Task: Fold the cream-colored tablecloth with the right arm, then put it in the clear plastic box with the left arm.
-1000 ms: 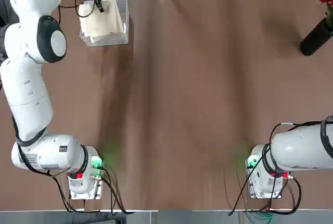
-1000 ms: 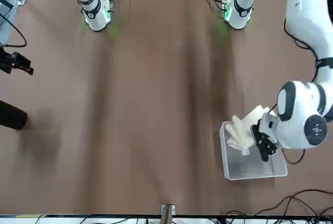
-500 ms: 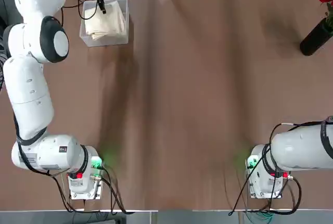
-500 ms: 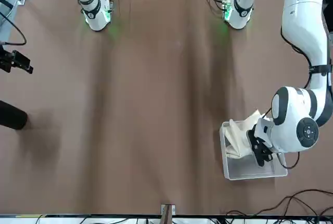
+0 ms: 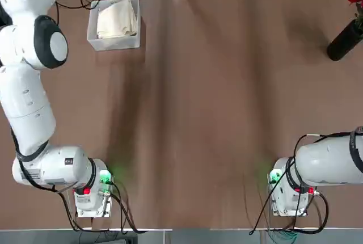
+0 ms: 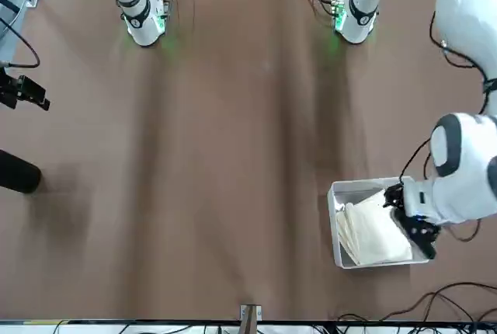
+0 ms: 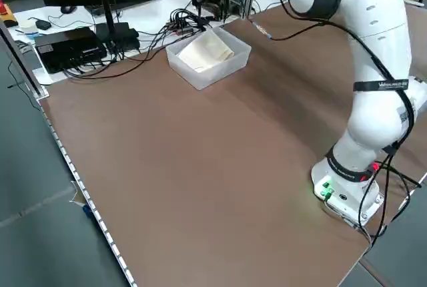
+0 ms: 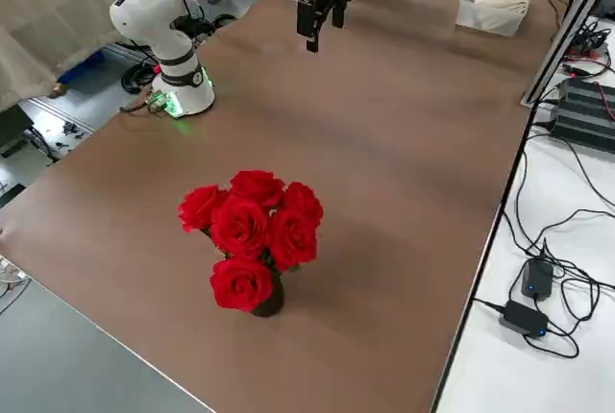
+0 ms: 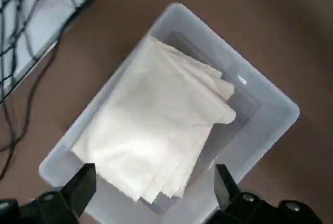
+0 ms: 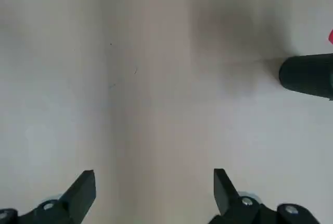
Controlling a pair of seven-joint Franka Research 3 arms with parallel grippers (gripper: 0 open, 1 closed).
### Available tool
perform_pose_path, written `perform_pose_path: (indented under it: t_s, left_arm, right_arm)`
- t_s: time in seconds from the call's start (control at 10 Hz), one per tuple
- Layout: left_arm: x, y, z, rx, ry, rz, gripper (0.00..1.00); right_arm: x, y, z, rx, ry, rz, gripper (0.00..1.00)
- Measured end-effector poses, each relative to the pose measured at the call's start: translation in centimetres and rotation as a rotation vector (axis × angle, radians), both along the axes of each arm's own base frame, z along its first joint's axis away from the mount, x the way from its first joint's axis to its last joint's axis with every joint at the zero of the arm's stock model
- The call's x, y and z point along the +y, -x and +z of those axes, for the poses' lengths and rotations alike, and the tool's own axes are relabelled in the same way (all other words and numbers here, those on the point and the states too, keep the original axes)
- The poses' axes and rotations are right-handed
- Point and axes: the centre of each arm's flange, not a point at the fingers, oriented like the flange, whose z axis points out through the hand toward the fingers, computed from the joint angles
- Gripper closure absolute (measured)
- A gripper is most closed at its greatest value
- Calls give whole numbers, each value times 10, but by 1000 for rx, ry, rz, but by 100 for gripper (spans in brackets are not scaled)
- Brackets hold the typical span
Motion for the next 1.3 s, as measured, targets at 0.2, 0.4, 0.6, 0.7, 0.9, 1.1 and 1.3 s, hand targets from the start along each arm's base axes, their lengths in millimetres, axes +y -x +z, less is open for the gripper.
perform_pose_path:
  t_s: [0.2,0.4,0.6,0.7,0.9,1.1,1.3]
  left_arm:
    - [7,14,45,-3,0,97,0]
    - [18,34,94,-10,-6,147,0]
    - [29,57,139,-19,-2,346,0]
    - [34,67,158,-30,0,443,0]
    - [41,100,186,-33,-6,638,0]
    - [39,151,193,1,-15,721,0]
    - [44,192,188,35,11,755,0]
  right_arm:
    - [0,0,0,1,0,0,0]
    - [0,0,-1,0,0,0,0]
    - [0,0,-1,-1,0,1,0]
    - [0,0,0,-1,0,1,0]
    - [0,0,-1,-1,0,1,0]
    - [1,0,0,-2,0,1,0]
    - [1,0,0,-2,0,2,0]
